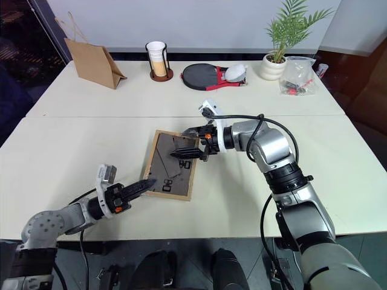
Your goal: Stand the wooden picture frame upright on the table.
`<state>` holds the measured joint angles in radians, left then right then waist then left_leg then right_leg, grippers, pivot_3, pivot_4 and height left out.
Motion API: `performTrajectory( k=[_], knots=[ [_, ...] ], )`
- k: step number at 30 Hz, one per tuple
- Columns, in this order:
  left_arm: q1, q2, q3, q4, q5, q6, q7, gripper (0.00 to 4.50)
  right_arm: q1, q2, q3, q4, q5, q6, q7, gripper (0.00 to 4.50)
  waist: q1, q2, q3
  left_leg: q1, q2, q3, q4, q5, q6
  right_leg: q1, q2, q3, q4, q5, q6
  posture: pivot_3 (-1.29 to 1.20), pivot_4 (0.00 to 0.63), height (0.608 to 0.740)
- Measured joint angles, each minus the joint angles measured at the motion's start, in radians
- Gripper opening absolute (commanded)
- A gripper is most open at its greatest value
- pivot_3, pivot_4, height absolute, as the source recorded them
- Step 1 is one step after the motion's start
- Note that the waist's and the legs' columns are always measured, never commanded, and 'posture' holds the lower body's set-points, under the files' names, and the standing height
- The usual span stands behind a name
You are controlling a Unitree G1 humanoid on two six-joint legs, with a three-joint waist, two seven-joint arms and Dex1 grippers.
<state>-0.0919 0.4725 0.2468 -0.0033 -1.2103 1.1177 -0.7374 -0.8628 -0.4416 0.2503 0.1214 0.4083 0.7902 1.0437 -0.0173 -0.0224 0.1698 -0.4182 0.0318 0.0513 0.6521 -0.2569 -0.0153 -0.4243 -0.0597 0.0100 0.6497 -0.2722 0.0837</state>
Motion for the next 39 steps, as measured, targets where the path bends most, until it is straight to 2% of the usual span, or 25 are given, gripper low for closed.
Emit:
performTrajectory(
  k=[15,27,34,39],
  knots=[
    [-0.006,-0.016,0.001,-0.007,0.022,0.000,-0.002,1.03,0.009,0.056,0.056,-0.080,0.001,0.035,0.013,4.50,0.000,0.000,0.000,0.000,0.000,-0.001,0.000,0.000,0.000,0.000,-0.003,0.001,0.000,0.000,0.000,0.00,0.150,0.740],
    [-0.065,-0.031,0.006,0.050,0.046,-0.008,-0.005,1.03,0.044,-0.069,-0.031,-0.361,0.096,0.170,-0.011,4.50,0.001,0.000,0.000,0.000,0.000,-0.001,-0.002,0.000,0.000,-0.001,-0.004,0.001,0.000,-0.001,-0.002,0.00,0.150,0.740],
    [-0.135,-0.061,0.027,0.035,-0.004,0.055,0.107,1.03,0.053,-0.095,-0.070,-0.400,0.116,0.199,-0.054,4.50,0.001,0.000,0.000,0.000,0.000,-0.001,-0.002,0.000,0.000,-0.001,-0.004,0.001,-0.001,0.000,-0.001,0.00,0.150,0.740],
    [-0.191,-0.086,0.065,-0.058,-0.144,0.099,0.269,1.03,0.054,-0.173,0.001,-0.400,0.007,0.046,-0.055,4.50,0.002,0.000,0.000,-0.002,-0.001,-0.001,-0.002,0.000,0.000,-0.002,-0.004,0.001,-0.001,0.000,0.000,0.00,0.150,0.740]
  ],
)
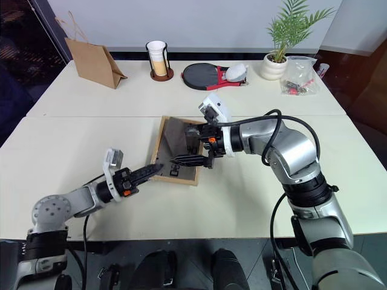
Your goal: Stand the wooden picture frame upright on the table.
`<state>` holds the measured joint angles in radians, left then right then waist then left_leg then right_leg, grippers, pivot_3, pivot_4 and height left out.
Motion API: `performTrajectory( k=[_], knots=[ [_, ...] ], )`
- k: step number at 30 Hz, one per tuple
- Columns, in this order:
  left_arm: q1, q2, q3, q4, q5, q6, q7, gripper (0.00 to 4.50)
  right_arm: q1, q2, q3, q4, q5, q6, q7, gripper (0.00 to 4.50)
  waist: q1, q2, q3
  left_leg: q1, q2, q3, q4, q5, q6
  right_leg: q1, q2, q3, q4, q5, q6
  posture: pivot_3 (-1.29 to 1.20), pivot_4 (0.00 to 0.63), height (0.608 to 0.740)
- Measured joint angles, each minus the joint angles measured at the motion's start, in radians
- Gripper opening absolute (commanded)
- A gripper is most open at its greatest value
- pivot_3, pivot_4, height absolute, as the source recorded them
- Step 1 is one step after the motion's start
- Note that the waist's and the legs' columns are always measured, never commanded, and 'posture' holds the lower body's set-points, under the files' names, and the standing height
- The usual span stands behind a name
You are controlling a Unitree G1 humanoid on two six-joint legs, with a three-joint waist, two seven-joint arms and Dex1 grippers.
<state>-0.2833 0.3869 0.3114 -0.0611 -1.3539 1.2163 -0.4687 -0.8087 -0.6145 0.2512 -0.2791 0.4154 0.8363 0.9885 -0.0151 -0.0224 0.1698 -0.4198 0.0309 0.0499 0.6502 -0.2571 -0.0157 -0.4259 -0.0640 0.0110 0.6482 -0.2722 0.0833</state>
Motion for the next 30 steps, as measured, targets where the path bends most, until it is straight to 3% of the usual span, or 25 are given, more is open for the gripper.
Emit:
performTrajectory(
  k=[6,14,23,30],
  knots=[
    [0.003,0.036,0.002,-0.060,-0.152,0.018,0.164,1.03,0.048,-0.204,-0.018,0.059,-0.136,-0.230,0.056,4.50,0.004,0.000,0.000,0.000,-0.001,0.000,0.000,0.000,0.000,0.000,0.000,0.000,-0.001,0.000,0.000,0.00,0.150,0.740],
    [-0.009,0.058,-0.025,-0.101,-0.340,-0.042,0.322,1.03,0.092,-0.330,-0.074,0.071,-0.260,-0.523,0.087,4.50,0.000,0.000,0.000,0.000,0.000,0.001,0.002,0.000,0.000,0.001,0.003,0.000,0.000,0.000,0.000,0.00,0.150,0.740],
    [-0.005,0.063,-0.111,-0.140,-0.522,-0.165,0.499,1.03,0.094,-0.161,-0.037,0.393,-0.662,-1.396,-0.284,4.50,0.003,0.000,0.000,0.001,0.000,0.002,0.006,0.005,-0.007,0.003,0.007,0.002,0.001,0.000,0.001,0.00,0.150,0.740],
    [-0.008,0.082,-0.136,-0.150,-0.584,-0.222,0.544,1.03,0.066,-0.088,-0.011,0.567,-0.968,-1.723,-0.592,4.50,0.000,0.000,0.000,0.001,0.001,0.002,0.010,0.005,-0.008,0.004,0.008,0.002,0.003,0.000,0.001,0.00,0.150,0.740]
  ],
)
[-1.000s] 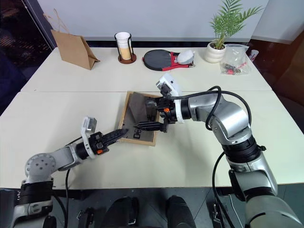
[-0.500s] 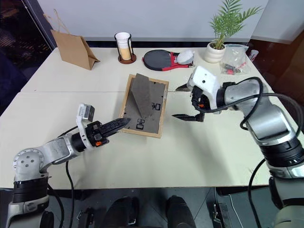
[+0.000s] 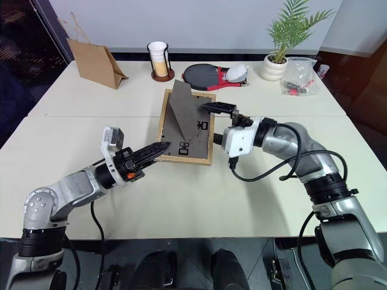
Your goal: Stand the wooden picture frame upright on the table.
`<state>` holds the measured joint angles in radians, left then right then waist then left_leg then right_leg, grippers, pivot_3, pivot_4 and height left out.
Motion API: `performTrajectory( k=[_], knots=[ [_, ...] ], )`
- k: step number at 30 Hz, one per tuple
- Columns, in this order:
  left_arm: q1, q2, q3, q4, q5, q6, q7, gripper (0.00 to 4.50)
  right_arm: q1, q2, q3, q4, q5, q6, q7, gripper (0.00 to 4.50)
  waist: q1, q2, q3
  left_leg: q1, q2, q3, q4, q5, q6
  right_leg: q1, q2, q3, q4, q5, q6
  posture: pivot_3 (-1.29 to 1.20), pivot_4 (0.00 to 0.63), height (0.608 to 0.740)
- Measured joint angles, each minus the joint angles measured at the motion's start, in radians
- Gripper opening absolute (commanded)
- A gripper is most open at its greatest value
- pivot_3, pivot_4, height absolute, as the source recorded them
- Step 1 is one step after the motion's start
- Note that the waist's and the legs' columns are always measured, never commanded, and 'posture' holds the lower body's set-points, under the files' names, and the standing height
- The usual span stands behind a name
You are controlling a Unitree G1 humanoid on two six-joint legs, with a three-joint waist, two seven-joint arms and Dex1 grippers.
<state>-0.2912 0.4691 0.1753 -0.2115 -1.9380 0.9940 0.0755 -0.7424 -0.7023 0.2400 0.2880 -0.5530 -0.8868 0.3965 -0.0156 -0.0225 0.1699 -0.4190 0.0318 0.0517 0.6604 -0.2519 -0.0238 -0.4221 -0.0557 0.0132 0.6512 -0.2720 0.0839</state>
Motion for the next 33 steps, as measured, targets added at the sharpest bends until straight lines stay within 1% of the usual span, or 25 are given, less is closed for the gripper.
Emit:
performTrajectory(
  k=[1,3,4,5,6,9,11,14,16,17,18,19,20,21,22,23,25,27,29,30,31,32,33],
  knots=[
    [0.000,0.000,0.000,0.000,-0.002,-0.002,0.000,1.03,-0.018,0.008,0.008,0.020,-0.041,-0.020,-0.037,4.50,-0.001,0.000,0.000,0.000,0.000,0.000,0.001,0.000,0.000,0.000,0.000,0.000,0.001,0.000,0.000,0.00,0.150,0.740],
    [0.002,0.001,-0.002,-0.004,-0.004,-0.002,0.000,1.03,-0.053,0.019,0.021,0.058,-0.102,-0.046,-0.099,3.96,0.000,0.000,0.000,0.000,0.000,0.000,0.001,0.000,0.000,0.000,0.001,0.000,0.001,0.000,0.000,0.00,0.150,0.740],
    [0.003,0.001,-0.002,-0.006,-0.004,-0.002,0.000,1.03,-0.070,0.023,0.028,0.077,-0.131,-0.055,-0.132,3.62,0.001,0.000,0.000,0.000,0.000,0.000,0.001,0.000,0.000,0.001,0.001,0.000,0.001,0.000,0.000,0.00,0.150,0.740],
    [0.004,0.002,-0.002,-0.008,-0.004,-0.002,0.000,1.03,-0.085,0.026,0.033,0.098,-0.158,-0.061,-0.163,3.20,0.001,0.000,0.000,0.001,0.000,-0.001,0.001,0.000,0.000,0.001,0.001,0.000,0.001,0.000,0.000,0.00,0.150,0.740],
    [0.006,0.003,-0.002,-0.009,-0.004,-0.003,-0.001,1.03,-0.101,0.029,0.040,0.120,-0.185,-0.063,-0.193,2.64,0.002,0.000,0.000,0.001,0.000,-0.001,0.001,0.000,0.000,0.001,0.001,0.000,0.001,0.000,0.000,0.00,0.150,0.740],
    [0.027,-0.004,-0.001,-0.007,-0.031,-0.022,-0.004,1.03,-0.150,0.033,0.061,0.171,-0.259,-0.081,-0.299,1.25,0.002,0.000,0.000,0.001,0.000,-0.001,0.001,0.000,0.000,0.001,0.001,0.000,0.001,0.000,0.000,0.00,0.150,0.740],
    [0.036,-0.008,0.000,-0.012,-0.038,-0.039,-0.004,1.03,-0.184,0.033,0.080,0.198,-0.304,-0.090,-0.355,1.22,0.002,0.000,0.000,0.001,0.000,-0.001,0.001,0.000,0.000,0.002,0.001,0.000,0.001,0.000,0.000,0.00,0.150,0.740],
    [0.063,-0.009,-0.001,-0.035,-0.038,-0.054,0.002,1.03,-0.198,0.033,0.114,0.236,-0.330,-0.105,-0.414,1.21,0.002,0.000,0.000,0.001,0.000,-0.001,0.001,0.000,0.000,0.002,0.001,0.000,0.001,0.000,0.000,0.00,0.150,0.740],
    [0.076,-0.008,-0.004,-0.042,-0.038,-0.060,0.003,2.06,-0.200,0.034,0.130,0.249,-0.326,-0.112,-0.421,1.21,0.002,0.000,0.000,0.001,0.000,-0.001,0.001,0.000,0.000,0.002,0.000,0.001,0.001,0.000,0.000,0.00,0.150,0.740],
    [0.078,0.004,-0.004,-0.057,-0.034,-0.056,0.002,2.45,-0.204,0.034,0.142,0.267,-0.320,-0.117,-0.405,1.21,0.001,0.000,0.000,0.001,0.000,-0.001,0.002,0.000,0.000,0.002,0.001,0.000,0.001,0.000,0.000,0.00,0.150,0.740],
    [0.079,0.023,-0.004,-0.075,-0.033,-0.044,-0.001,2.89,-0.203,0.034,0.146,0.291,-0.306,-0.116,-0.392,1.21,0.002,-0.001,0.000,0.001,0.000,-0.002,0.002,0.000,0.000,0.003,0.001,0.000,0.001,0.000,0.000,0.00,0.150,0.740],
    [0.080,0.040,-0.003,-0.084,-0.033,-0.037,-0.010,3.39,-0.203,0.034,0.147,0.305,-0.293,-0.116,-0.378,1.21,0.001,0.000,0.000,0.002,0.000,-0.001,0.002,0.000,0.000,0.003,0.001,0.001,0.001,0.000,0.000,0.00,0.150,0.740],
    [0.081,0.066,-0.002,-0.087,-0.033,-0.029,-0.026,3.98,-0.203,0.034,0.148,0.314,-0.274,-0.117,-0.358,1.21,0.001,0.000,0.000,0.002,0.000,-0.001,0.002,0.000,0.000,0.004,0.001,0.000,0.001,0.000,0.000,0.00,0.150,0.740],
    [0.083,0.093,0.001,-0.087,-0.033,-0.021,-0.036,4.44,-0.204,0.034,0.149,0.317,-0.257,-0.120,-0.344,1.21,0.000,0.000,0.000,0.003,0.000,-0.002,0.002,0.000,0.000,0.005,0.001,0.000,0.001,0.000,0.000,0.00,0.150,0.740],
    [0.087,0.126,0.004,-0.086,-0.030,-0.014,-0.047,4.48,-0.204,0.034,0.149,0.320,-0.239,-0.124,-0.331,1.21,-0.002,0.000,0.000,0.004,0.000,-0.001,0.001,0.000,0.001,0.006,0.001,0.000,0.001,0.000,0.000,0.00,0.150,0.740],
    [0.091,0.161,0.010,-0.085,-0.023,-0.004,-0.063,4.48,-0.204,0.034,0.149,0.325,-0.213,-0.125,-0.309,1.21,-0.004,0.000,0.000,0.005,0.001,-0.001,0.001,-0.001,0.001,0.006,0.001,0.000,0.001,0.000,0.000,0.00,0.150,0.740],
    [0.120,0.264,0.045,-0.084,0.040,0.029,-0.155,4.48,-0.203,0.054,0.151,0.341,-0.077,-0.111,-0.193,1.21,-0.009,0.000,0.001,0.009,0.001,-0.001,0.000,-0.003,0.004,0.010,0.004,0.001,0.000,0.000,-0.001,0.00,0.150,0.740],
    [0.156,0.361,0.085,-0.081,0.152,0.055,-0.282,4.48,-0.193,0.082,0.151,0.336,0.126,-0.038,-0.019,1.21,-0.015,0.000,0.001,0.013,0.002,-0.001,-0.003,-0.004,0.006,0.013,0.005,0.001,-0.001,0.000,-0.001,0.00,0.150,0.740],
    [0.176,0.421,0.114,-0.074,0.260,0.059,-0.404,4.48,-0.169,0.103,0.147,0.297,0.323,0.095,0.165,1.21,-0.017,0.001,0.002,0.013,0.004,-0.002,-0.003,-0.004,0.006,0.014,0.005,0.000,-0.001,0.000,-0.001,0.00,0.150,0.740],
    [0.184,0.457,0.120,-0.063,0.329,0.054,-0.475,4.48,-0.148,0.120,0.141,0.240,0.465,0.248,0.298,1.21,-0.017,0.001,0.002,0.013,0.004,-0.003,-0.003,-0.004,0.006,0.014,0.005,-0.001,-0.001,-0.001,-0.001,0.00,0.150,0.740],
    [0.185,0.489,0.126,-0.045,0.401,0.037,-0.542,4.48,-0.129,0.142,0.128,0.176,0.626,0.451,0.427,1.21,-0.017,0.001,0.002,0.013,0.004,-0.003,-0.003,-0.004,0.006,0.014,0.005,-0.001,-0.001,0.000,-0.001,0.00,0.150,0.740],
    [0.183,0.504,0.132,-0.033,0.447,0.024,-0.583,4.48,-0.122,0.149,0.121,0.133,0.735,0.597,0.512,1.21,-0.016,0.002,0.002,0.013,0.004,-0.003,-0.003,-0.004,0.007,0.014,0.004,-0.001,-0.001,0.000,-0.001,0.00,0.150,0.740],
    [0.172,0.513,0.135,-0.013,0.504,0.004,-0.636,4.48,-0.122,0.152,0.107,0.088,0.867,0.794,0.625,1.21,-0.013,0.002,0.003,0.013,0.004,-0.003,-0.004,-0.004,0.007,0.014,0.003,-0.002,-0.001,0.000,-0.001,0.00,0.150,0.740]
  ],
)
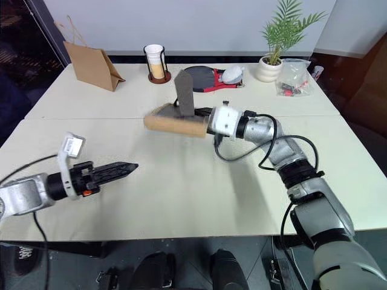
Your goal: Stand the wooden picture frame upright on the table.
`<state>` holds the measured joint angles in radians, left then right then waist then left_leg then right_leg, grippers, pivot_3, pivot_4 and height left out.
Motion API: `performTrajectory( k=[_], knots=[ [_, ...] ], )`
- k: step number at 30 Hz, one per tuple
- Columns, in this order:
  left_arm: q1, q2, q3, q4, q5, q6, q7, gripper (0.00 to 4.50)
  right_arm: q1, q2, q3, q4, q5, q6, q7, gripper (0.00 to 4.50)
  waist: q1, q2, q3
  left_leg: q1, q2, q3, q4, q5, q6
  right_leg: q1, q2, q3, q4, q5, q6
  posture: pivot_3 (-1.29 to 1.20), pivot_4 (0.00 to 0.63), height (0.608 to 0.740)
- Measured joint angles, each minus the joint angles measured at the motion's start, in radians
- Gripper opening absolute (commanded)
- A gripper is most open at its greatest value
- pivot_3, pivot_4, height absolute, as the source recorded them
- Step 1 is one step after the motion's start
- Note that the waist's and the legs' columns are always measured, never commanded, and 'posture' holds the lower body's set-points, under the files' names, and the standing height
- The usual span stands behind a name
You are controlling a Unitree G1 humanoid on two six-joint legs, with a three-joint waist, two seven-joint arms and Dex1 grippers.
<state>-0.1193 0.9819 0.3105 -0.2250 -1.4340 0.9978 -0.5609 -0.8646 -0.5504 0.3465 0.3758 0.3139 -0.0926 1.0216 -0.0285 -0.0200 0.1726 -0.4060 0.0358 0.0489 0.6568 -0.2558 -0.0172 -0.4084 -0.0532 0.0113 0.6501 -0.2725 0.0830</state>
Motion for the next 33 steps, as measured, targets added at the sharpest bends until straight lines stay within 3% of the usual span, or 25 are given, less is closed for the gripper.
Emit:
performTrajectory(
  k=[3,6,19,20,25,31,33],
  knots=[
    [-0.016,0.000,-0.011,0.037,0.120,-0.044,-0.099,4.48,-0.045,0.008,-0.020,-0.010,0.175,0.336,0.193,1.21,0.009,0.000,0.000,0.000,-0.002,0.001,-0.003,0.000,0.000,-0.002,-0.006,-0.002,-0.001,-0.001,-0.003,0.00,0.150,0.740],
    [-0.026,-0.005,-0.029,0.056,0.215,-0.072,-0.169,4.48,-0.113,0.045,-0.031,0.087,0.200,0.455,0.305,1.21,0.010,0.000,0.000,0.000,-0.003,0.001,-0.006,0.000,0.000,-0.003,-0.007,-0.002,-0.001,-0.002,-0.003,0.00,0.150,0.740],
    [-0.021,-0.080,-0.039,0.051,0.346,-0.088,-0.245,4.48,-0.228,0.239,-0.051,0.672,-0.030,0.347,0.460,1.21,0.006,0.000,0.000,-0.007,-0.003,0.006,-0.008,0.000,0.000,-0.013,-0.007,0.000,0.000,0.000,0.000,0.00,0.150,0.740],
    [-0.014,-0.080,-0.036,0.044,0.352,-0.087,-0.247,4.50,-0.240,0.247,-0.058,0.692,-0.048,0.340,0.470,2.11,0.005,0.000,0.000,-0.007,-0.003,0.006,-0.008,0.000,0.000,-0.013,-0.007,0.000,0.000,0.000,0.000,0.00,0.150,0.740],
    [-0.002,-0.076,-0.012,0.033,0.388,-0.091,-0.281,4.50,-0.240,0.241,-0.084,0.712,-0.090,0.347,0.499,4.37,0.006,0.000,0.000,-0.007,-0.004,0.006,-0.008,0.000,0.000,-0.013,-0.008,0.001,0.000,0.000,0.000,0.00,0.150,0.740],
    [0.020,-0.064,-0.011,-0.001,0.440,-0.123,-0.354,4.50,-0.121,0.097,-0.130,0.593,-0.133,0.333,0.461,4.44,0.016,0.000,0.000,-0.007,-0.005,0.005,-0.008,-0.001,0.000,-0.012,-0.011,0.000,-0.001,0.000,0.000,0.00,0.150,0.740],
    [0.030,-0.064,-0.009,-0.022,0.457,-0.142,-0.367,4.50,0.010,0.005,-0.183,0.412,-0.111,0.397,0.439,4.44,0.019,0.000,0.000,-0.009,-0.005,0.004,-0.009,-0.001,0.000,-0.014,-0.011,0.000,-0.002,0.000,0.000,0.00,0.150,0.740]
  ],
)
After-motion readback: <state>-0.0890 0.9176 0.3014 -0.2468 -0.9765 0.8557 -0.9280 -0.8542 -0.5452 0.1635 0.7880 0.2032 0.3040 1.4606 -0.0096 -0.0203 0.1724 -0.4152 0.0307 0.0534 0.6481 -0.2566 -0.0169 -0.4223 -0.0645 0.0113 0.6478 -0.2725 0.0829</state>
